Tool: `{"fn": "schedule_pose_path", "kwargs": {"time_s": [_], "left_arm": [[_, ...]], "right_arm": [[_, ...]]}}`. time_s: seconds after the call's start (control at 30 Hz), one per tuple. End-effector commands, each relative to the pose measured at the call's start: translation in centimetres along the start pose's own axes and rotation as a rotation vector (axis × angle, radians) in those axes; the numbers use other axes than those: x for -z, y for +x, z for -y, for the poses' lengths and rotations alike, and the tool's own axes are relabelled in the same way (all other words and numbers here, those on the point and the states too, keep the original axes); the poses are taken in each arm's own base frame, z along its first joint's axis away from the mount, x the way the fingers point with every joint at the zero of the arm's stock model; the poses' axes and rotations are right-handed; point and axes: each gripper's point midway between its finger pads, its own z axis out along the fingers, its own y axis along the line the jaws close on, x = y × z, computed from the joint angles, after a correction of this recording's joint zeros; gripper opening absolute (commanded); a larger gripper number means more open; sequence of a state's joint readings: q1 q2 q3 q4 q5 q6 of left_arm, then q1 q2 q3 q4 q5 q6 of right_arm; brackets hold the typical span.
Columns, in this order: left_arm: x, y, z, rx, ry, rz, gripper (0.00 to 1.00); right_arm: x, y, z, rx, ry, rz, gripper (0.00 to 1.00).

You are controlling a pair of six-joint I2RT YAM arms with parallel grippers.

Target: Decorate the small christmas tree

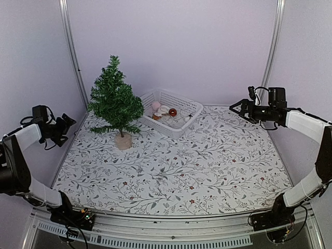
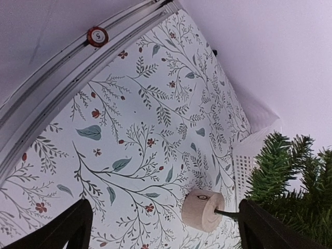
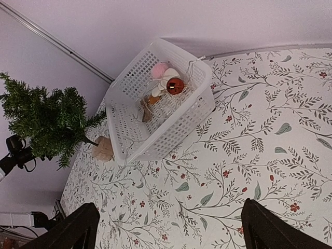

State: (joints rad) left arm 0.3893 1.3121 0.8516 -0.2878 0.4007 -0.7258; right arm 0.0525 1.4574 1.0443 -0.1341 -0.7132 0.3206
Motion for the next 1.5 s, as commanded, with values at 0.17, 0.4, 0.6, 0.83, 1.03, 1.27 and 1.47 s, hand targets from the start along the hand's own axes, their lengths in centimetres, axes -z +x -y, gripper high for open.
{"fn": "schedule_pose_path", "kwargs": {"time_s": [0.17,0.4,0.6,0.83,1.03,1.27,1.47], "left_arm": [[-2.4,-0.2,0.6,-0.11,0.203,-0.034,0.99],[-6.5,1.1,0.3,-0.143,0.294,-0.133,0.96],[-9.3,3.5,0.4,-0.159,0.347,-0.212,0.88],[-12.7,6.7,3.1,-0.204,0.452,-0.324,0.7],[-15.1,9.0,4.9,-0.245,0.518,-0.405,0.62],[-16.0,13.0,6.4,-0.289,0.581,-0.506,0.54],[-15.2,16.0,6.4,-0.3,0.616,-0.558,0.5]], "right_arm": [[-0.5,-1.1,-2.1,0.032,-0.114,-0.013,0.99],[-0.6,-1.3,-2.9,0.014,-0.169,-0.012,0.99],[-1.2,-1.4,-3.0,-0.011,-0.201,-0.032,0.99],[-1.5,-1.4,-2.7,-0.037,-0.208,-0.032,0.99],[-1.3,-1.3,-2.9,-0.043,-0.205,-0.035,0.99],[-1.0,-0.9,-3.0,-0.046,-0.205,-0.04,0.99],[-0.9,-0.5,-3.0,-0.047,-0.201,-0.043,0.99]]}}
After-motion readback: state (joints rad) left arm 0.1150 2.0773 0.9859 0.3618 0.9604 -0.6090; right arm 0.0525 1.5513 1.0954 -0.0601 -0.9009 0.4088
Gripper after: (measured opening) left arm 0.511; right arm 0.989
